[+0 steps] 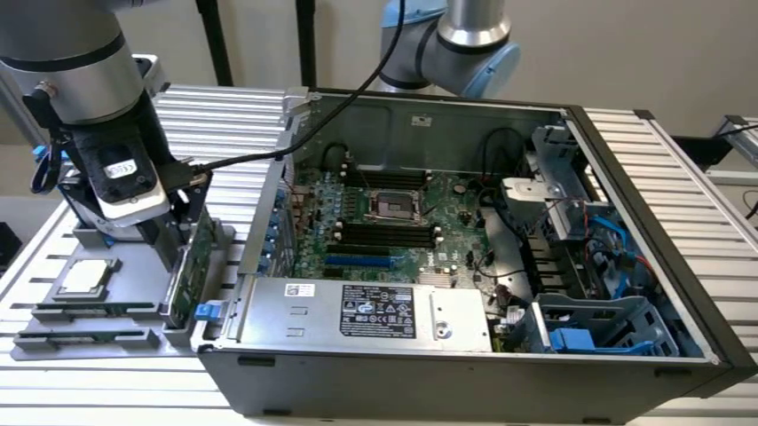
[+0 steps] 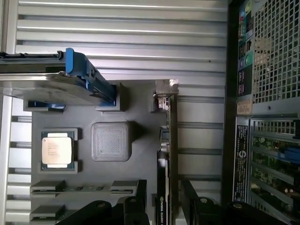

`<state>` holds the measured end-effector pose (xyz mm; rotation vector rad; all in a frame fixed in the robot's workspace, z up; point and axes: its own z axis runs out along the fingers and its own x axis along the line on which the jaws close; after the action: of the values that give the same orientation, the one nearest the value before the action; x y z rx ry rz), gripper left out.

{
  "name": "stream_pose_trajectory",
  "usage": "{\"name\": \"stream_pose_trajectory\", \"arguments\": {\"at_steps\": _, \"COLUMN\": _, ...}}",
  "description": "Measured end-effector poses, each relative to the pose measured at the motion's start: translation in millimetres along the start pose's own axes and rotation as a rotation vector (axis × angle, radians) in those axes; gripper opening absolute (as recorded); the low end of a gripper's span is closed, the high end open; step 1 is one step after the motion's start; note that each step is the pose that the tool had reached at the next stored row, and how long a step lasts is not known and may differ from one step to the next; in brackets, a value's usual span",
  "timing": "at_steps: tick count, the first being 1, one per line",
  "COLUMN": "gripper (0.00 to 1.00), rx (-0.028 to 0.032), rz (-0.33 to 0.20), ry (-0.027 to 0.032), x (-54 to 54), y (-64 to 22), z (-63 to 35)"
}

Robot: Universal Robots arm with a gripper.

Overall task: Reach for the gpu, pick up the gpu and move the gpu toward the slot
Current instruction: 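Pick up the gpu and move the gpu toward the slot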

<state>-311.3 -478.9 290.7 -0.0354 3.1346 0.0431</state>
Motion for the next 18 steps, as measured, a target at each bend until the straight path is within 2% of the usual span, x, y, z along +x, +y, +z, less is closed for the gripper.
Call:
{"name": "stream_pose_trajectory", "arguments": {"at_steps": 3, "gripper": 0.42, "rx": 0.0022, "rz": 0.000, "ry": -0.0033, "x": 0.2, "y": -0.2, "z": 5.0}}
{"name": "stream_pose_trajectory", "arguments": {"at_steps": 11, "gripper": 0.42, "rx": 0.0126, "rz": -0.007, "ry": -0.0053, "x": 0.4, "y": 0.4, "z": 18.7}}
{"name": "stream_pose_trajectory", "arguments": {"at_steps": 15, "gripper": 0.42, "rx": 0.0162, "rz": -0.015, "ry": -0.0133, "x": 1.3, "y": 2.9, "z": 24.8}}
{"name": "stream_pose_trajectory", "arguments": {"at_steps": 18, "gripper": 0.42, "rx": 0.0211, "rz": -0.023, "ry": -0.0148, "x": 3.3, "y": 3.4, "z": 28.0}}
